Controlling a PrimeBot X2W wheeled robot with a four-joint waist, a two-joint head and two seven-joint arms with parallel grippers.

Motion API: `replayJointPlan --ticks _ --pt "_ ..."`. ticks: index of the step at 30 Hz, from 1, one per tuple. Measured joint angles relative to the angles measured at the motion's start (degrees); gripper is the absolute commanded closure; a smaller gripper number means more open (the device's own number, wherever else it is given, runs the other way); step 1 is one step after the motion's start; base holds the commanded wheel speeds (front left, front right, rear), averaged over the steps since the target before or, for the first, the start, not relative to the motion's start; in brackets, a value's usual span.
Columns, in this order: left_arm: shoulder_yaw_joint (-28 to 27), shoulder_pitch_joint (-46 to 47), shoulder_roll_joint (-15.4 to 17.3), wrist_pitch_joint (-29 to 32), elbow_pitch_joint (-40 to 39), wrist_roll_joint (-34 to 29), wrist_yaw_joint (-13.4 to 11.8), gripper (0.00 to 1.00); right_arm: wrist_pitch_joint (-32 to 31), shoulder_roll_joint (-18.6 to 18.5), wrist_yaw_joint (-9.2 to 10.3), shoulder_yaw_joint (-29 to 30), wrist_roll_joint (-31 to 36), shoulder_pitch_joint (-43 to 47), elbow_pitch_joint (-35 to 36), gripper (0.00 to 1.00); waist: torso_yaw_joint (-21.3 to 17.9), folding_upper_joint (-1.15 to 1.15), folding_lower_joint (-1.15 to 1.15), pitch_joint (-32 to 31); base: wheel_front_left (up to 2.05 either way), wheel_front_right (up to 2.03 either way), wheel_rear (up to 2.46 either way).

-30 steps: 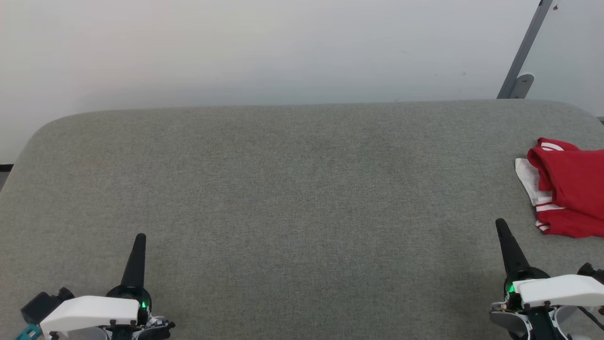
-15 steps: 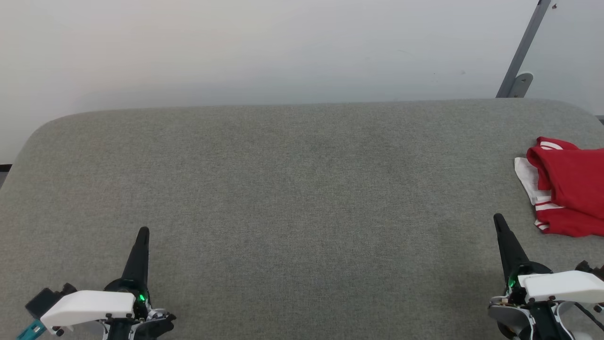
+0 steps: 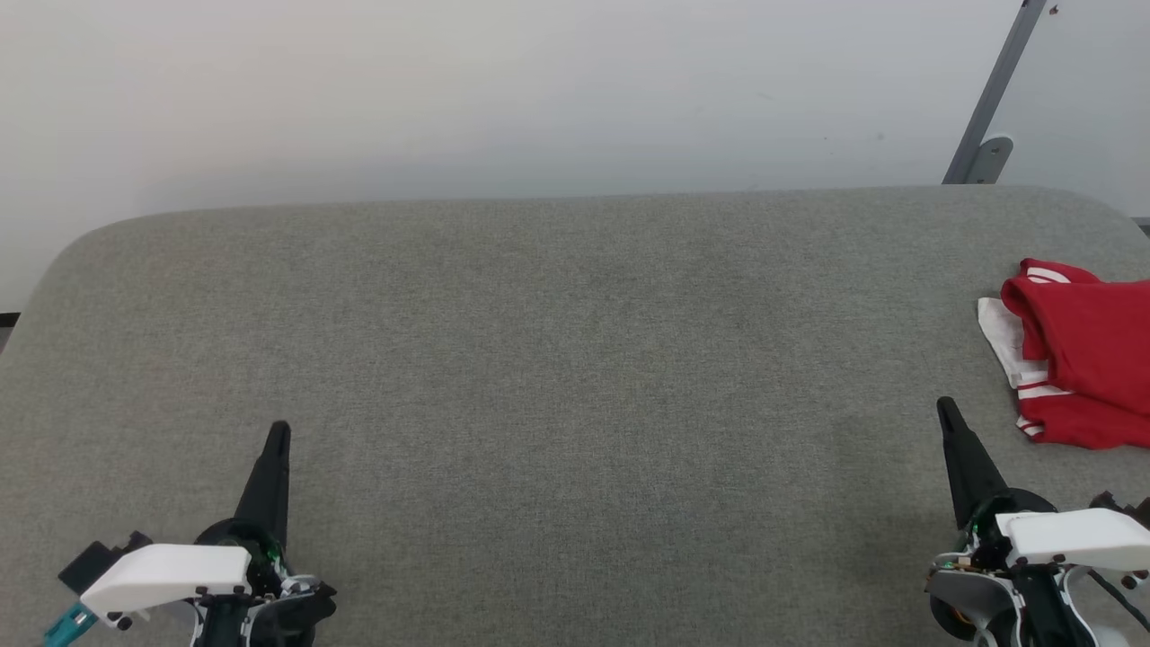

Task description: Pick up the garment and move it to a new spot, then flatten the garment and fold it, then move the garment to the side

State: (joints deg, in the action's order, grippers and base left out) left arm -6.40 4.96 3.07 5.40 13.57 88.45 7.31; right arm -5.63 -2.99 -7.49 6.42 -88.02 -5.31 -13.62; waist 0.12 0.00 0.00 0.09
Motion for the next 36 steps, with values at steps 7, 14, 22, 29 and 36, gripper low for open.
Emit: replayJointPlan --ticks 7,14,22,29,36 --pt "0.0 0.6 -0.1 0.7 0.3 2.1 0.0 1.0 -0.5 0.1 0.0 0.0 -2.7 -0.3 -0.2 1.0 -0.1 0.0 0.0 0.1 0.0 0.0 0.0" --pt "0.0 1.0 -0.2 1.2 0.5 3.9 0.0 1.0 -0.9 0.1 0.0 0.1 -4.3 -0.8 -0.4 1.0 -0.1 0.0 0.0 0.1 0.0 0.0 0.0" --pt "-0.1 1.0 -0.2 1.2 0.5 3.9 0.0 1.0 -0.9 0.1 0.0 0.1 -4.3 -0.8 -0.4 1.0 -0.1 0.0 0.0 0.1 0.0 0.0 0.0" --pt "-0.1 1.0 -0.2 1.2 0.5 3.9 0.0 1.0 -0.9 0.1 0.0 0.1 -4.3 -0.8 -0.4 1.0 -0.1 0.0 0.0 0.1 0.0 0.0 0.0" --pt "-0.1 1.0 -0.2 1.2 0.5 3.9 0.0 1.0 -0.9 0.1 0.0 0.1 -4.3 -0.8 -0.4 1.0 -0.1 0.0 0.0 0.1 0.0 0.0 0.0"
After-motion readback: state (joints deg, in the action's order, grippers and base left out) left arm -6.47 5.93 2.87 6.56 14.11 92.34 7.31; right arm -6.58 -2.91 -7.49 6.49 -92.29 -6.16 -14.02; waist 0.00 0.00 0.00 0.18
